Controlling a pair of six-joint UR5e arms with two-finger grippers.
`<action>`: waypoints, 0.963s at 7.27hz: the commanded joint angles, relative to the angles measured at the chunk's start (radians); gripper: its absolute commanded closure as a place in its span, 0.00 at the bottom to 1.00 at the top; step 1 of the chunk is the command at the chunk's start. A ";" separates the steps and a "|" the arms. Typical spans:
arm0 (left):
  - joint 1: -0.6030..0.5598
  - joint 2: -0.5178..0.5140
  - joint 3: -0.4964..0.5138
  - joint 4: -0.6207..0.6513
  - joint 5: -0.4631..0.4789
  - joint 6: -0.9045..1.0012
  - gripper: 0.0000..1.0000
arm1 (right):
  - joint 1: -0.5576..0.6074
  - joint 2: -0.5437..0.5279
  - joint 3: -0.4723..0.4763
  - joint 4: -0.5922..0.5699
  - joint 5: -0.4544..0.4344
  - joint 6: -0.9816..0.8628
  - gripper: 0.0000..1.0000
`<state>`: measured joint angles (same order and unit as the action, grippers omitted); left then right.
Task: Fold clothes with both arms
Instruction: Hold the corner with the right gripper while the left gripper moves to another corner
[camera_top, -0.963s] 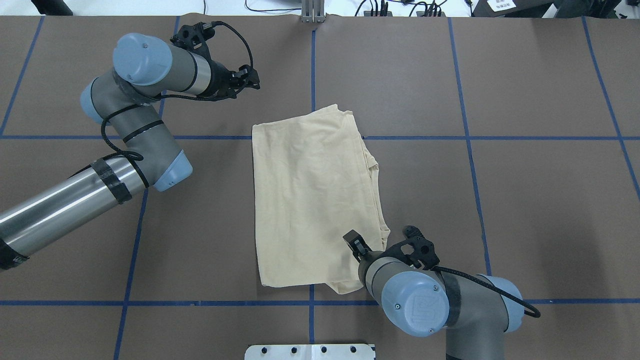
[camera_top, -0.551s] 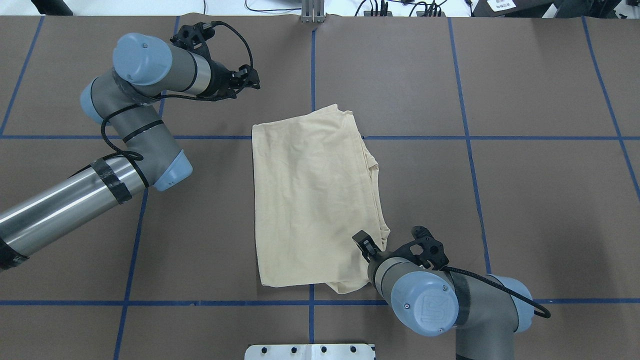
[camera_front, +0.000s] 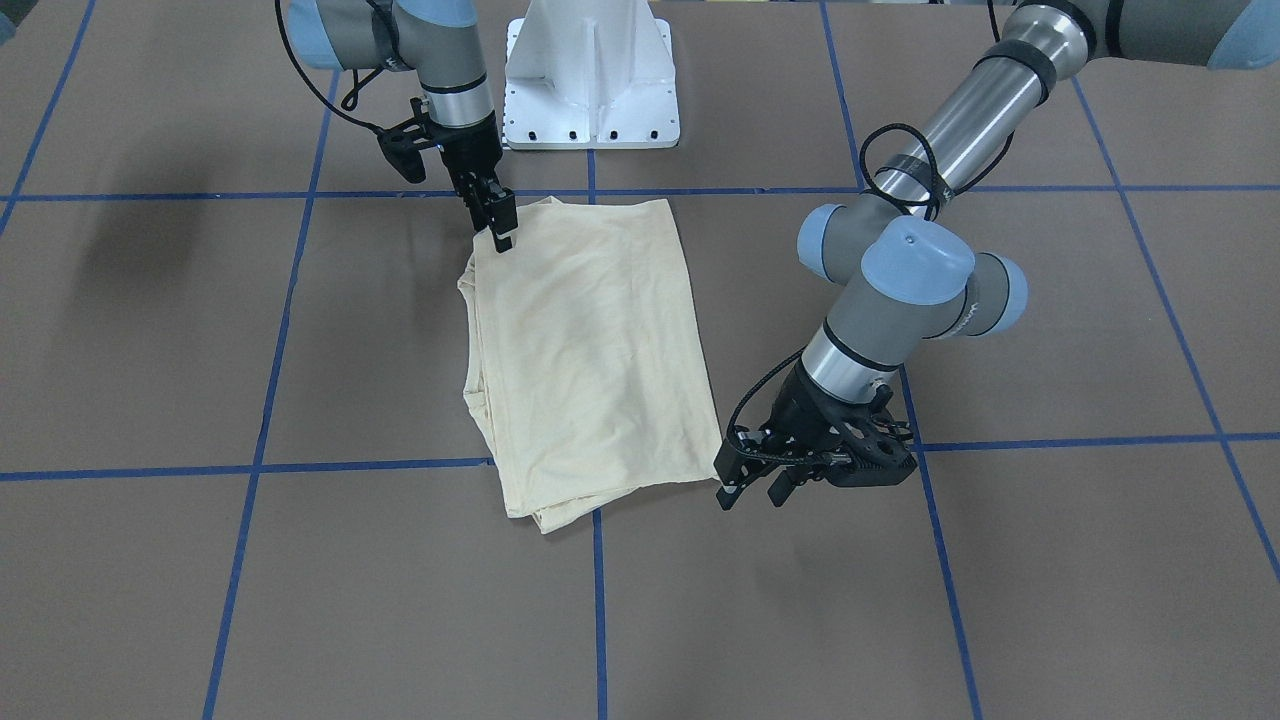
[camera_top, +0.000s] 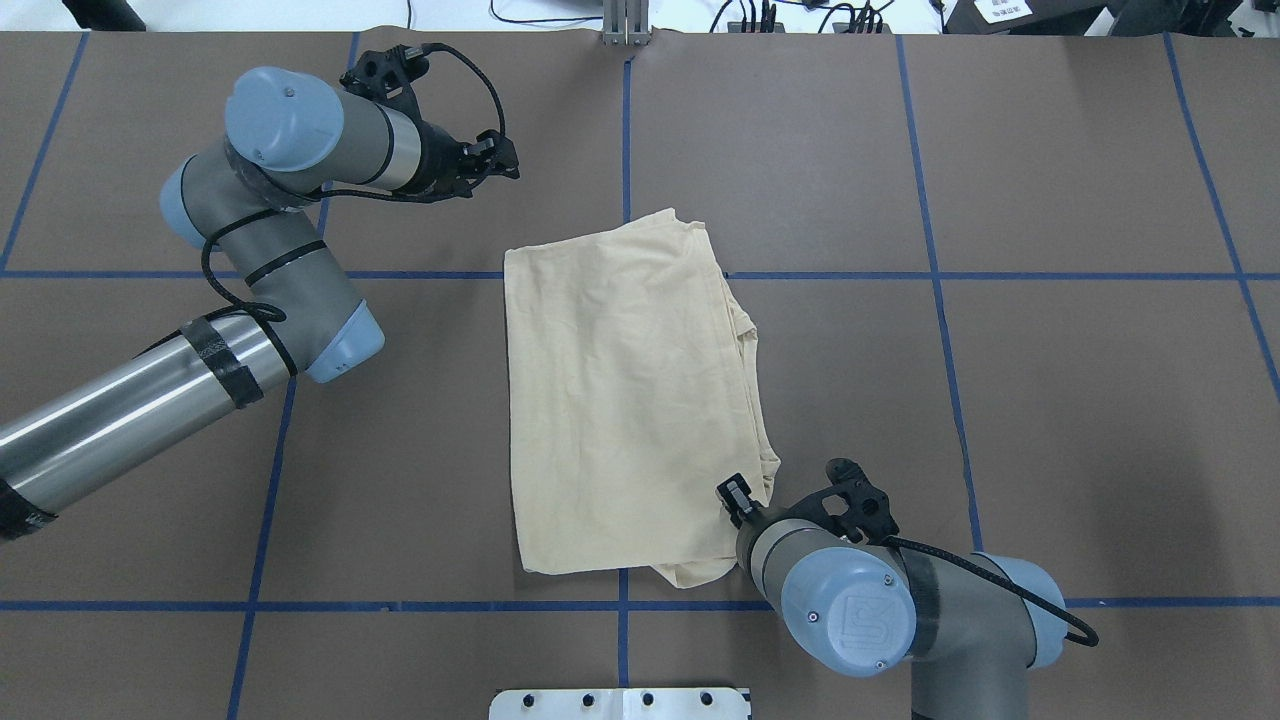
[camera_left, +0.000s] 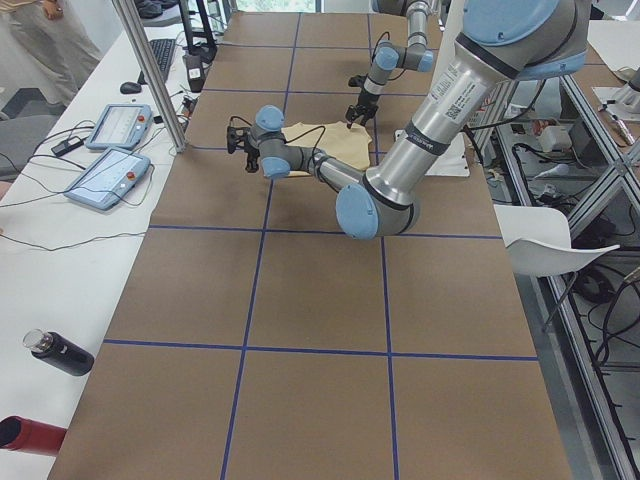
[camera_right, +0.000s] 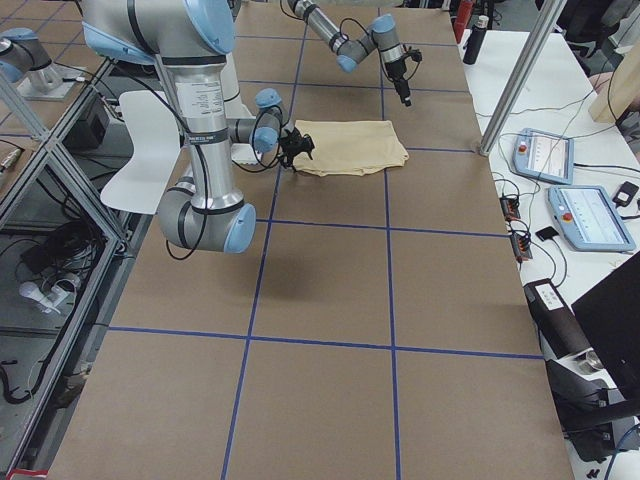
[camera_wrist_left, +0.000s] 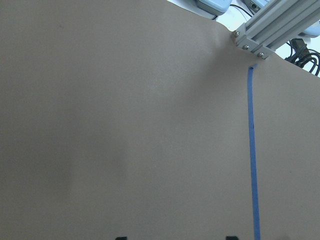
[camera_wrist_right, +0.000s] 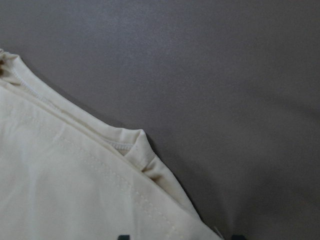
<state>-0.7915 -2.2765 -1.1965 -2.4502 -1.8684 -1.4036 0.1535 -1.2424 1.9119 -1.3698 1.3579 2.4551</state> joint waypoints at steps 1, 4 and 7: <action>0.000 0.000 0.000 -0.001 0.000 0.000 0.27 | -0.003 0.001 -0.007 0.008 0.001 0.021 1.00; 0.000 0.018 -0.059 0.008 -0.002 -0.020 0.27 | 0.003 -0.006 0.022 0.008 0.004 0.018 1.00; 0.079 0.289 -0.439 0.011 -0.003 -0.227 0.27 | 0.001 -0.031 0.074 -0.005 0.004 0.022 1.00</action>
<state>-0.7480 -2.0806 -1.5045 -2.4390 -1.8712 -1.5222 0.1563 -1.2591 1.9677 -1.3718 1.3617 2.4735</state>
